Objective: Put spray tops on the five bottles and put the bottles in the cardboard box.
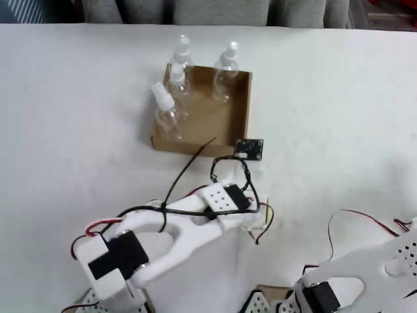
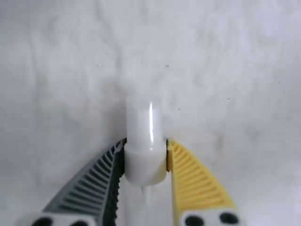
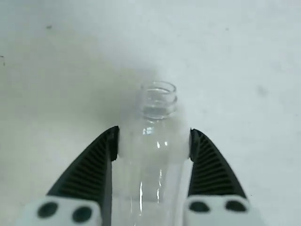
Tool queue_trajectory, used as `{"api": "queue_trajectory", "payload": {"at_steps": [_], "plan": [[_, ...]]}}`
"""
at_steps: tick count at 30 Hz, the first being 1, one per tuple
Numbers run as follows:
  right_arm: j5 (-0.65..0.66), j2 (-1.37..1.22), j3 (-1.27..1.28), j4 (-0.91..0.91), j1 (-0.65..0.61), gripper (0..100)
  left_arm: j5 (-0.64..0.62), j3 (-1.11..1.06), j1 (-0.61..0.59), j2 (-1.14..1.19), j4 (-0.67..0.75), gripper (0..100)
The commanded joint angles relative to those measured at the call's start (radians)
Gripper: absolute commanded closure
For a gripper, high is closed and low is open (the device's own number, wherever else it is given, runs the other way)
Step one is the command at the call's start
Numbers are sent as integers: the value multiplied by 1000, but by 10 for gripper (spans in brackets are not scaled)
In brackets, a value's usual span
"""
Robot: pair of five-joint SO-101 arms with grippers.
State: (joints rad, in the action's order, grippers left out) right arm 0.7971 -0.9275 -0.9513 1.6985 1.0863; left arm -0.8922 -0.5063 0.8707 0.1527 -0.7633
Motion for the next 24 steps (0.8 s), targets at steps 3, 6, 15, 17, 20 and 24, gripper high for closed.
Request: {"api": "queue_trajectory", "payload": {"at_steps": [3, 6, 15, 17, 20, 24], "plan": [[-83, 96, -5, 25, -50, 964, 12, 6, 10, -62, -8, 978], [-147, 159, 5, 27, -77, 964, 12, 6, 8, -62, -8, 978], [-170, 65, 2, 22, -153, 873, 12, 6, -27, -65, -8, 978], [-167, 22, -3, 21, -163, 833, 12, 6, -27, -64, -8, 978], [-167, 1, -11, 21, -185, 820, 12, 6, -27, -64, -8, 978], [-169, 2, -54, 27, -194, 817, 12, 6, -27, -64, -8, 978]]}}
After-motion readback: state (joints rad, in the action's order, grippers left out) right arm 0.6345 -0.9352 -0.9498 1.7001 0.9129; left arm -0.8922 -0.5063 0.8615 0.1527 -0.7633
